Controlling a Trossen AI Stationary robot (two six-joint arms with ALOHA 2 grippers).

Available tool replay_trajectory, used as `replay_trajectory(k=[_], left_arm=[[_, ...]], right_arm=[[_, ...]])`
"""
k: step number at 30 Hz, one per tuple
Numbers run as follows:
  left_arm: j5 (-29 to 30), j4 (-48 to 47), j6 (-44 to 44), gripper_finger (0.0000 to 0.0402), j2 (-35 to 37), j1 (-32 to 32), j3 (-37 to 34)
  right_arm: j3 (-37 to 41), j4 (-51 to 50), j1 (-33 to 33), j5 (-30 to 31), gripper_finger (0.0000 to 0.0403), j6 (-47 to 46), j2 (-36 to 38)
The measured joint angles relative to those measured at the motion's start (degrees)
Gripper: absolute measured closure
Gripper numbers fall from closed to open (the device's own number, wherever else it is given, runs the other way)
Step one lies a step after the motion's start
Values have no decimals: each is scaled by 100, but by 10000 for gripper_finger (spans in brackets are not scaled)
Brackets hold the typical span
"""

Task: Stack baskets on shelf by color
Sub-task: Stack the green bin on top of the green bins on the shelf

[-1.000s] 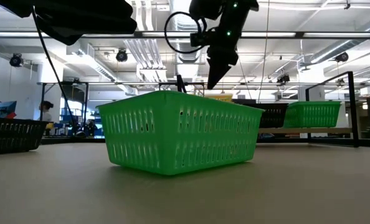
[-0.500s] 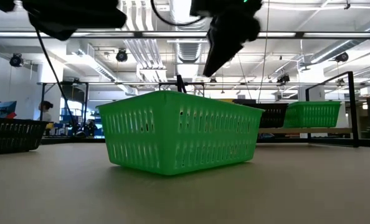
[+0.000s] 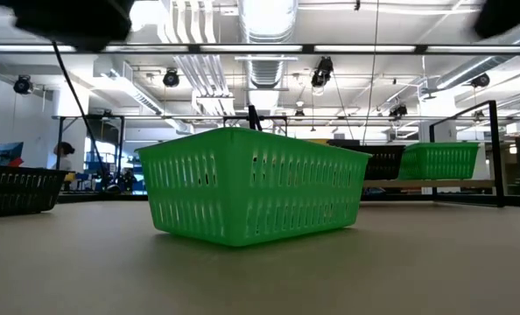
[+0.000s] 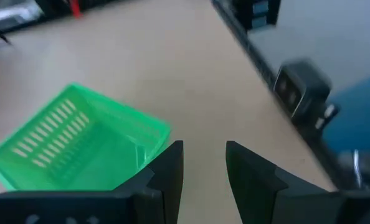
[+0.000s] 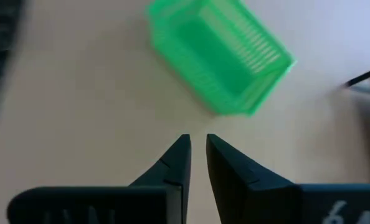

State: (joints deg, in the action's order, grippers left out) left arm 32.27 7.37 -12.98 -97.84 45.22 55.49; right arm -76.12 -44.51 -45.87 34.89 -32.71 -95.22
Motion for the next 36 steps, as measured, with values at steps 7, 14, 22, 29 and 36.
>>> replay_trajectory(k=[7,14,22,29,36], left_arm=[[-1616,-121,727,288,-2,-710,65],[-1886,-937,1331,222,-22,-1176,210],[-1850,-1147,1385,223,-583,-1393,474],[-2159,-1165,2129,340,-975,-1418,845],[-3019,-1275,3207,394,-951,-1398,1195]], right_arm=[[140,-20,-1547,723,360,-1773,-2],[170,-13,-2365,2090,360,-2615,-55],[645,-28,-1994,2325,360,-2706,-52],[884,32,-966,1020,320,-1425,109],[665,203,-239,260,236,2853,131]])
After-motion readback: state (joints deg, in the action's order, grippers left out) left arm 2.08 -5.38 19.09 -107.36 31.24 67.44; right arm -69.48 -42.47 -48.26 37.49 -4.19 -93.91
